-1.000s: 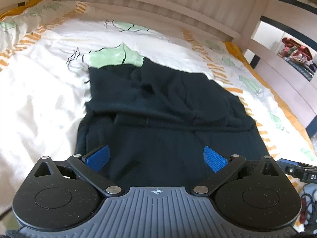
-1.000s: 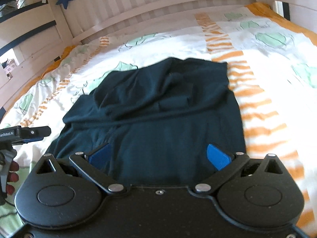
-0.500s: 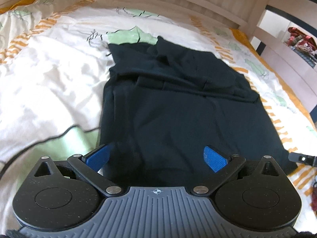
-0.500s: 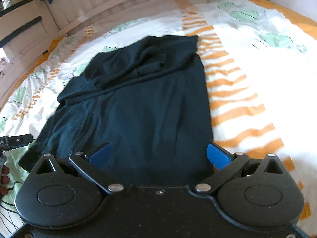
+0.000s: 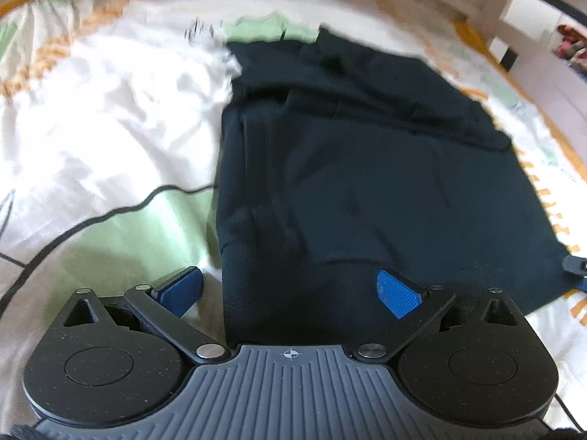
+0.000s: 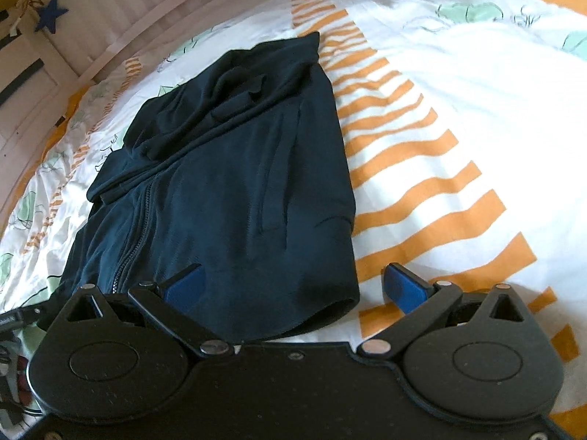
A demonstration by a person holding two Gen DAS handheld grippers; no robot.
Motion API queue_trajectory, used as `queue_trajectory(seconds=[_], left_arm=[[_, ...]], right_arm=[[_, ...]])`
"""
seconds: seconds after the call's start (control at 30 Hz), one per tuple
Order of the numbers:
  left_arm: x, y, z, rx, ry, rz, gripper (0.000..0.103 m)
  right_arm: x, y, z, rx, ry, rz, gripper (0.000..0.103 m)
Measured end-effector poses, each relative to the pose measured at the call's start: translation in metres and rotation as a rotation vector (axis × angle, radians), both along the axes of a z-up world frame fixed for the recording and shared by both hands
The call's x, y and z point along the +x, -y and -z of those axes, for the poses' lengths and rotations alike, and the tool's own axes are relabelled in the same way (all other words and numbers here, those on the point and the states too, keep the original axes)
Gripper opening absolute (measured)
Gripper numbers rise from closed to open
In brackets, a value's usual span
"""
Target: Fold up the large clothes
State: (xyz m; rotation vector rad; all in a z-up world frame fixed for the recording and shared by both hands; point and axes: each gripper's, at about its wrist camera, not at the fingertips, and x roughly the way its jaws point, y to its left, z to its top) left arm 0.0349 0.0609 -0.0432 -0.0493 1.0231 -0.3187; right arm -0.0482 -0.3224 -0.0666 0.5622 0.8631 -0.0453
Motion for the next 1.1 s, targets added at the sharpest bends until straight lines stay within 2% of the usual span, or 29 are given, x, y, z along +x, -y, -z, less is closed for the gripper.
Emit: queue_trajectory(seconds=[0.13, 0.5, 0.63, 0.87, 0.9, 0.97, 1.03, 1.07, 1.1], left_arm=[[0.008, -0.004, 0.010, -0.027, -0.039, -0.018, 0.103], [0.007, -0.001, 0.013, -0.049, -0.028, -0.033, 0.103], [0.007, 0.000, 0.015, -0.084, -0.013, -0.050, 0.103], [0.007, -0.004, 0.013, -0.154, -0.015, -0.060, 0.102], [0.007, -0.005, 0.013, -0.167, -0.017, -0.058, 0.100], [0.005, -0.006, 0.012, -0.189, -0.014, -0.062, 0.086], [0.003, -0.007, 0.011, -0.184, -0.004, -0.085, 0.067], [0.002, -0.009, 0.011, -0.192, -0.003, -0.093, 0.062], [0.002, -0.011, 0.010, -0.200, -0.002, -0.106, 0.051]], right_arm=[[0.001, -0.001, 0.004, 0.011, -0.008, -0.017, 0.103], [-0.002, 0.001, 0.008, 0.110, 0.012, -0.051, 0.103], [-0.003, 0.003, 0.009, 0.138, 0.027, -0.037, 0.103], [-0.002, -0.001, 0.009, 0.125, 0.026, -0.037, 0.103], [-0.002, -0.001, 0.009, 0.127, 0.027, -0.036, 0.103], [-0.002, -0.002, 0.009, 0.128, 0.029, -0.034, 0.103], [-0.002, -0.002, 0.009, 0.128, 0.029, -0.035, 0.103], [-0.002, -0.002, 0.009, 0.129, 0.029, -0.035, 0.103], [-0.002, -0.002, 0.009, 0.128, 0.029, -0.035, 0.103]])
